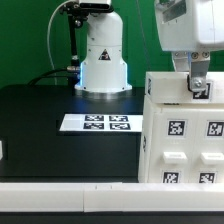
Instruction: Assemble cabinet
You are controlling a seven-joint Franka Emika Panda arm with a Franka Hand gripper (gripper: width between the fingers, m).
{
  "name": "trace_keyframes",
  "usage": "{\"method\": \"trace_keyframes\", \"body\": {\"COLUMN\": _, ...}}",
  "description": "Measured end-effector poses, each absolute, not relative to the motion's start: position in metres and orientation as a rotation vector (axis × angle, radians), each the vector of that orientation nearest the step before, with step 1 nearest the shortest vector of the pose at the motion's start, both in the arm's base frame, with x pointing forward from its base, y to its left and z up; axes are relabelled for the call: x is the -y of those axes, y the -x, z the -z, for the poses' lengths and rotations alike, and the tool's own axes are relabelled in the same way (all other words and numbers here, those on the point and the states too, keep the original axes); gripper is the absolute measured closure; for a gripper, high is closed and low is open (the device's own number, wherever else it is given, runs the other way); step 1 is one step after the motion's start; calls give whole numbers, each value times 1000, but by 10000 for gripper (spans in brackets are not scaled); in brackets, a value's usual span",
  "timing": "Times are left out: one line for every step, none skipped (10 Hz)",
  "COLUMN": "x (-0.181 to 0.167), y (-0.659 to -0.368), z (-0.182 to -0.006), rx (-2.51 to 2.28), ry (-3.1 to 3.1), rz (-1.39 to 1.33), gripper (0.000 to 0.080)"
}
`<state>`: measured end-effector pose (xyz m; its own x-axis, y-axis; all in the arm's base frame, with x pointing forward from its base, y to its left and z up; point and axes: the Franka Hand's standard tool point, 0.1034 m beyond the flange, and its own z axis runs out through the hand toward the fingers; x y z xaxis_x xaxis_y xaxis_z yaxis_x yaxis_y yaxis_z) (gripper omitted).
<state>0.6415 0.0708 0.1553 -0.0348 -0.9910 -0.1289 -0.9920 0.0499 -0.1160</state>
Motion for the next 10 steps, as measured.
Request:
{"method": "trace_keyframes", "body": {"x": -71, "y": -641, "z": -154, "rx": -2137, "ry": 2060, "rz": -9, "gripper": 133}}
{"method": "trace_keyframes", "body": {"x": -73, "y": -638, "z": -156, "rx": -2097, "ry": 2120, "rz": -22, "gripper": 41}}
{"method": "trace_keyframes", "body": {"x": -78, "y": -634, "z": -163, "rx": -2039, "ry": 2187, "rz": -56, "gripper": 12}}
{"method": "trace_keyframes", "body": {"x": -80, "y": -633, "z": -173, "rx": -1992, "ry": 2218, "rz": -65, "gripper": 12}}
{"method": "trace_keyframes", "body": {"x": -83, "y": -631, "z": -182, "rx": -1951, "ry": 2249, "rz": -72, "gripper": 2}}
{"method": "trace_keyframes", "body": {"x": -85, "y": -631, "z": -183, "rx": -1914, "ry": 2278, "rz": -68, "gripper": 2}}
{"method": "trace_keyframes", "body": {"x": -84, "y": -630, "z": -180, "rx": -1903, "ry": 2292, "rz": -70, "gripper": 2}}
{"method": "trace_keyframes", "body": {"x": -84, "y": -630, "z": -180, "rx": -1903, "ry": 2292, "rz": -71, "gripper": 2}}
{"method": "trace_keyframes", "body": {"x": -84, "y": -630, "z": -180, "rx": -1840, "ry": 2350, "rz": -61, "gripper": 2}}
{"method": "trace_keyframes", "body": {"x": -82, "y": -633, "z": -182, "rx": -1572, "ry": 2539, "rz": -29, "gripper": 2}}
